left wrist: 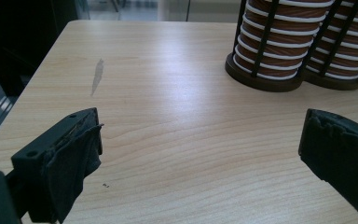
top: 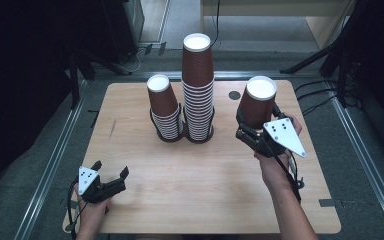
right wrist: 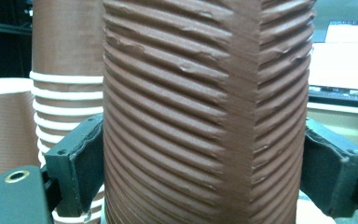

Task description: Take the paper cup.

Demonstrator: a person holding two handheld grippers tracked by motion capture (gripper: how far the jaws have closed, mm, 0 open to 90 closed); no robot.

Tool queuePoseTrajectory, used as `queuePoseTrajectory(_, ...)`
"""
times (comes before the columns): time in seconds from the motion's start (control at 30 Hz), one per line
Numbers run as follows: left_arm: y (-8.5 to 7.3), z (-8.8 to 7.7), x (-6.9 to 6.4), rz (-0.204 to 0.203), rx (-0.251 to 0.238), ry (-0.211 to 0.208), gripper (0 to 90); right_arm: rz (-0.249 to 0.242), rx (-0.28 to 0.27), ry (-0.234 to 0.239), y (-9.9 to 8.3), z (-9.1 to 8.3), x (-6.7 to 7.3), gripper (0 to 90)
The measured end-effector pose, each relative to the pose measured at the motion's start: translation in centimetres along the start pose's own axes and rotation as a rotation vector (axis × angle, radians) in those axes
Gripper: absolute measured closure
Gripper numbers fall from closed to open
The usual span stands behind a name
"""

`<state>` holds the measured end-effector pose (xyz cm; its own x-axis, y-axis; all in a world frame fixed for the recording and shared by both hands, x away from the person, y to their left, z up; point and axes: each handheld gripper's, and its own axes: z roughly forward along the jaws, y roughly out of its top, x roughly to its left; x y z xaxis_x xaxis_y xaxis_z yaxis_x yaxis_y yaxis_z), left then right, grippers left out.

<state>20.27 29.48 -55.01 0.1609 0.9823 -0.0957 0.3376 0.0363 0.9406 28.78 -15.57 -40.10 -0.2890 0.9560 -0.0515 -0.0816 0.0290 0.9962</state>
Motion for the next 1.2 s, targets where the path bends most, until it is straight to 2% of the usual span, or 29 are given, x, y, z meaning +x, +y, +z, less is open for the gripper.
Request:
queuePoseTrajectory(0.27, 0.1, 0.0, -0.1, -0.003, 0.003, 0.02, 0.0, 0.002, 0.036, -0.014, -2.7, -1.7, -0.3, 13.2)
queuePoseTrajectory(0.53, 0.0, 0.1, -0.2, 0.009, 0.007, 0.025, 0.0, -0.007, 0.06, -0.021, -4.5, -3.0, -0.5, 13.2)
queuePoseTrajectory(0.57, 0.1, 0.1, -0.4, 0.021, 0.012, 0.031, 0.0, -0.011, 0.061, -0.021, -4.7, -3.2, -0.6, 13.2)
queuePoseTrajectory(0.67, 0.1, 0.4, -0.9, 0.06, 0.031, 0.041, 0.0, -0.015, 0.067, -0.023, -5.2, -3.7, -0.7, 13.2)
queuePoseTrajectory(0.87, 0.5, 1.0, -1.8, 0.099, 0.059, 0.065, 0.0, -0.026, 0.084, -0.029, -6.4, -4.6, -1.4, 13.1)
queuePoseTrajectory(1.0, 1.4, 1.1, -2.8, 0.107, 0.044, 0.046, 0.0, -0.014, 0.098, -0.041, -7.6, -5.4, -2.1, 13.1)
queuePoseTrajectory(1.07, 1.9, 1.2, -3.5, 0.098, 0.034, 0.03, 0.0, -0.003, 0.115, -0.043, -8.1, -5.5, -2.3, 13.1)
queuePoseTrajectory(1.2, 2.9, 1.6, -5.3, 0.112, 0.015, -0.001, 0.0, -0.005, 0.12, -0.035, -8.2, -5.9, -2.5, 13.1)
